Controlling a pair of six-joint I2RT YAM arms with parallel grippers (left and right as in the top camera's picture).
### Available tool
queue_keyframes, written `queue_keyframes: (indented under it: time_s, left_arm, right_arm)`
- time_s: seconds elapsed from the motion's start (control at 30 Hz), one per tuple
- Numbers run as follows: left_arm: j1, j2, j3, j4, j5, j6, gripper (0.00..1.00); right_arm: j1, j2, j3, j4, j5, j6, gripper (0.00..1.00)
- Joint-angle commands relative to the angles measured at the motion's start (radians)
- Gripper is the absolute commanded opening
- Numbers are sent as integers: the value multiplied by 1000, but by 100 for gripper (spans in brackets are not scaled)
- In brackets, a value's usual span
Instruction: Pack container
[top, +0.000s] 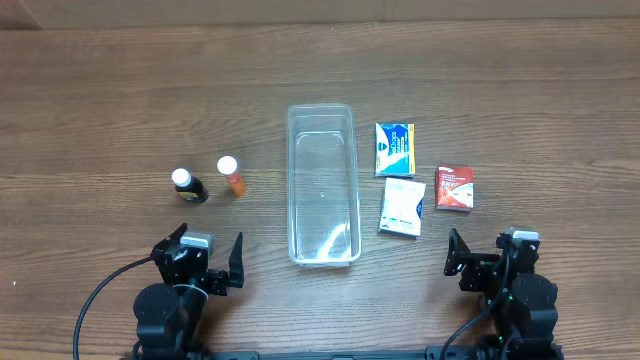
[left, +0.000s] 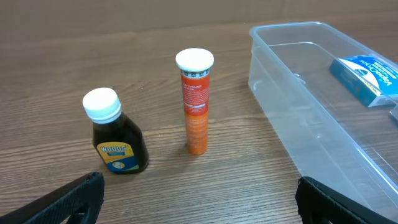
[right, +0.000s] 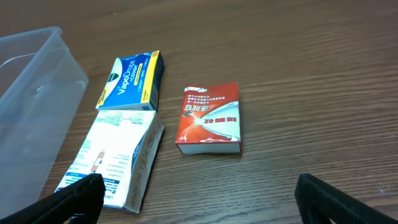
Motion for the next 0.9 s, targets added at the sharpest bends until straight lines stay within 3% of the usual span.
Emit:
queue_keyframes:
  time_s: [0.0,0.53,0.7,0.87]
  left_arm:
    - [10,-10,-4,5,11,-14,100]
    - [10,-10,-4,5,11,-14,100]
    - [10,-10,-4,5,11,-14,100]
    - [10,-10,-4,5,11,-14,100]
  right_arm:
    - [-3,-12,-19,6,-3,1,100]
    - [-3,-12,-19,57,13,-1,100]
    - [-3,-12,-19,132,-144,3,100]
    - [-3,-11,-5,335,-359,179,100]
